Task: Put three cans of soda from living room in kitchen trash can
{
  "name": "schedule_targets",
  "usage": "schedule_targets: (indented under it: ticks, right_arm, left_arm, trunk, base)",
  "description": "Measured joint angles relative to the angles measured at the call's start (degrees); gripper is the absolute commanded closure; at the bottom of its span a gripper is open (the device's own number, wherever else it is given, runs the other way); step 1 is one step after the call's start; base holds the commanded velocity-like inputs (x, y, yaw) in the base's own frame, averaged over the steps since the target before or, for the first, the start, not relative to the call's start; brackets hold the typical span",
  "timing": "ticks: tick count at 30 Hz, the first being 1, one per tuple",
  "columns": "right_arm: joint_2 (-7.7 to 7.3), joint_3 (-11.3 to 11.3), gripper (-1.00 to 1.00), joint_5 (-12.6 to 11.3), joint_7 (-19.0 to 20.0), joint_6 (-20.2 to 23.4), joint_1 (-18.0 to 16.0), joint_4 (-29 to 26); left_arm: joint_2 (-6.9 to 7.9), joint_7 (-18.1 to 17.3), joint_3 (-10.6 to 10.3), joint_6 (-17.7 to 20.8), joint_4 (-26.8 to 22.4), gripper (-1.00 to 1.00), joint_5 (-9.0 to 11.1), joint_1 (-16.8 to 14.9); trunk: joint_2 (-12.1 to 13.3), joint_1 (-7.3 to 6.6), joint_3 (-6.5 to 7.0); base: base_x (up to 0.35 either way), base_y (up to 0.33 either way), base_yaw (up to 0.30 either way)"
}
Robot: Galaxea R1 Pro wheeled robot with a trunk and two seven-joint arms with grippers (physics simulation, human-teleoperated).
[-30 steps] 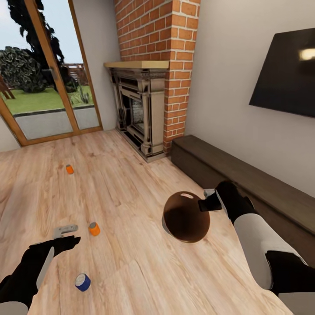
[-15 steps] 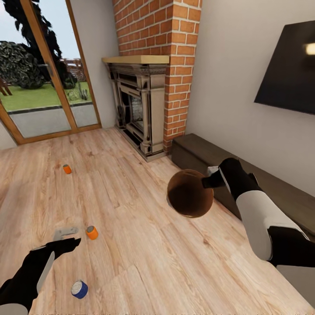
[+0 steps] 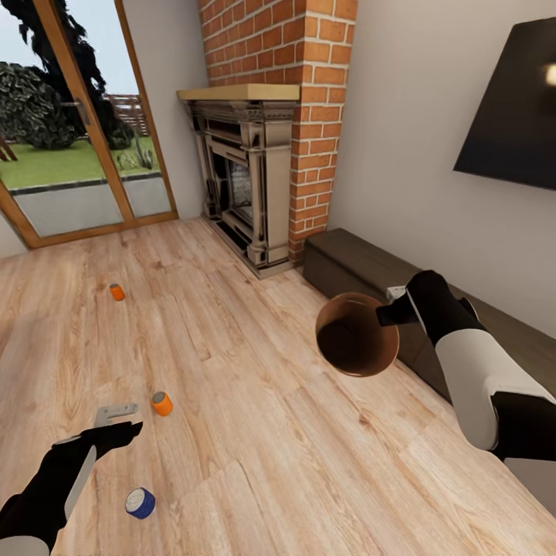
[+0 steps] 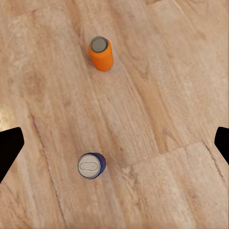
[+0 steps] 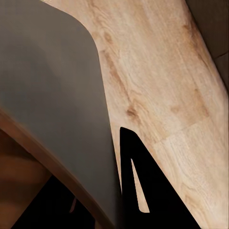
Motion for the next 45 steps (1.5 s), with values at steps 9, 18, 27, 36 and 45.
schedule_targets:
  ticks: [9, 18, 27, 36, 45]
  right_arm:
    - [-0.99, 0.2, 1.00, 0.0, 0.0, 0.0, -0.2, 0.0]
    - [-1.29, 0.5, 1.00, -0.2, 0.1, 0.1, -0.1, 0.0]
    - [-1.30, 0.6, 1.00, -0.3, 0.0, 0.1, -0.1, 0.0]
    - [-1.32, 0.8, 1.00, 0.2, 0.0, 0.0, 0.1, 0.0]
    - [-1.36, 0.8, 1.00, -0.2, 0.1, 0.1, 0.2, 0.0]
  left_arm:
    - [0.12, -1.5, 0.2, -0.1, 2.0, -1.00, 0.7, -0.2]
    - [0.19, -1.7, 0.2, -0.6, 8.2, -1.00, 4.8, -0.3]
    - [0.12, -1.6, 0.1, -2.2, 8.6, -1.00, 5.3, -0.2]
    - [0.10, -1.9, 0.0, -2.7, 8.3, -1.00, 5.4, -0.1]
    - [0.12, -1.9, 0.0, -2.7, 8.7, -1.00, 5.4, -0.1]
  trunk:
    - [-3.6, 1.98, -2.40]
    - [-7.2, 3.96, -4.80]
    - [-8.8, 4.84, -6.30]
    - [-8.8, 4.84, -7.01]
    - [-8.8, 4.84, -7.61]
  base:
    - [0.000, 0.000, 0.000]
    - [0.000, 0.000, 0.000]
    - [0.000, 0.000, 0.000]
    - [0.118, 0.099, 0.000]
    - [0.100, 0.233, 0.000]
